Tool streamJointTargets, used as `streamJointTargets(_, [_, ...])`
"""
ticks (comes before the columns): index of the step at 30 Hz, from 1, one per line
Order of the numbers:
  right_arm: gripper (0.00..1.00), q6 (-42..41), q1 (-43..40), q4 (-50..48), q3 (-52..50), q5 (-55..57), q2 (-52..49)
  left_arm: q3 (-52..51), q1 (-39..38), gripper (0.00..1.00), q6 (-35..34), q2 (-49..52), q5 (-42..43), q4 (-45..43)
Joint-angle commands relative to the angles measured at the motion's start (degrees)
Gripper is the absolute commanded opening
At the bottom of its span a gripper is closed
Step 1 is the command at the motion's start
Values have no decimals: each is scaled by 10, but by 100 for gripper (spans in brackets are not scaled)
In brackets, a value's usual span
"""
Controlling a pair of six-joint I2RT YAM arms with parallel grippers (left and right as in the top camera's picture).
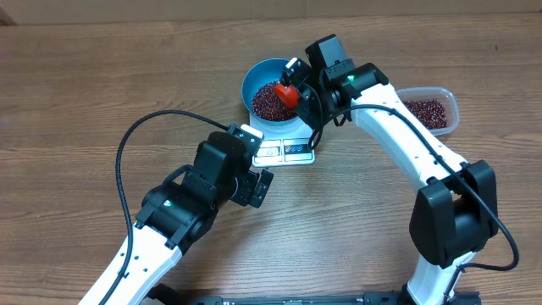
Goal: Scoop item into bowl and weigh 150g on scale
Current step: 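Tilt the red cup into the blue bowl to pour beans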
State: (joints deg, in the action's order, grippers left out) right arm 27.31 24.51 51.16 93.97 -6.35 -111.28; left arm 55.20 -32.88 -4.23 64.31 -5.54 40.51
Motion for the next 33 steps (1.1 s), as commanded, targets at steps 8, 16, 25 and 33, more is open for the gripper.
streamJointTargets(8, [3,37,0,23,9,-41,-1,0,2,100,10,2,7,-2])
streamJointTargets(16, [3,37,1,24,9,-125,-1,0,2,99,10,2,7,-2])
streamJointTargets(25, [3,16,-1,2,9,-143,-1,0,2,99,10,2,7,-2])
streamJointTargets(33, [3,-12,-3,-11,36,-141,-1,0,2,99,10,2,7,-2])
